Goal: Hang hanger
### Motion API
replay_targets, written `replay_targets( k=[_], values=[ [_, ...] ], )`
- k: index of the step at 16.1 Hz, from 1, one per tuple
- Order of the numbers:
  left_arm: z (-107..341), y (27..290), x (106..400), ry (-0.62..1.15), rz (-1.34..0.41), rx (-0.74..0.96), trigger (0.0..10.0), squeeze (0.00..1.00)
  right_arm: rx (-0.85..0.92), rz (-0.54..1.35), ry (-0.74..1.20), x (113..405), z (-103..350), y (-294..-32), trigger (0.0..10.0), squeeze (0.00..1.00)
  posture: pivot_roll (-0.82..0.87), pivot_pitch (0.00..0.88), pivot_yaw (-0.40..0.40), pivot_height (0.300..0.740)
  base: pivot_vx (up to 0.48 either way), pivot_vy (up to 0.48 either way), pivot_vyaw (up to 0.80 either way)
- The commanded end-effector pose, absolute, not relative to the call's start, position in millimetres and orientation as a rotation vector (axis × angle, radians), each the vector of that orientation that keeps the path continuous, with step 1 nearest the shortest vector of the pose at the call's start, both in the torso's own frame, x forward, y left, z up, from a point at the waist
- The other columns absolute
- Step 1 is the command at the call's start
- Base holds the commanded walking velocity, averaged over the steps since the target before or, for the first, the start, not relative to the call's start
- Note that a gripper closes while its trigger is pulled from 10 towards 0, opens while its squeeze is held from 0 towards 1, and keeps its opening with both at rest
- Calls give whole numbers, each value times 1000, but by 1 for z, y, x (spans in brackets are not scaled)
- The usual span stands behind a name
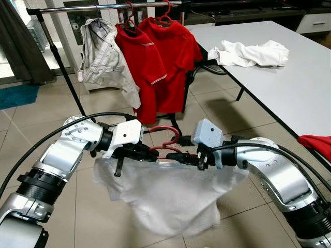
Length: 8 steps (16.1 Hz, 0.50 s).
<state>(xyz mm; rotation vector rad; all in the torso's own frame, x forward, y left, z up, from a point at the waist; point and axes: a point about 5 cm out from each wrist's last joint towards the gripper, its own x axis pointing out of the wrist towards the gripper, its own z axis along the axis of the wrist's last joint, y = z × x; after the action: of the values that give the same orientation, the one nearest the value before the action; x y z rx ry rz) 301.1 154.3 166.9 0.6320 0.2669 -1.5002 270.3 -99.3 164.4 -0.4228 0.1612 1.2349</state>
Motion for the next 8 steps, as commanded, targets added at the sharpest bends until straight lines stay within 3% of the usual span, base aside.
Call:
replay_targets(
  k=[1, 8],
  values=[
    [180, 155, 303, 211, -1491, 629, 0, 0, -409, 1250, 185, 269, 163, -99, 0, 0, -112, 0, 40, 740, 0, 0, 0],
    [184, 156, 307, 199, -1472, 619, 0, 0, -363, 1302, 225, 266, 162, -99, 0, 0, -127, 0, 47, 740, 0, 0, 0]
  ],
)
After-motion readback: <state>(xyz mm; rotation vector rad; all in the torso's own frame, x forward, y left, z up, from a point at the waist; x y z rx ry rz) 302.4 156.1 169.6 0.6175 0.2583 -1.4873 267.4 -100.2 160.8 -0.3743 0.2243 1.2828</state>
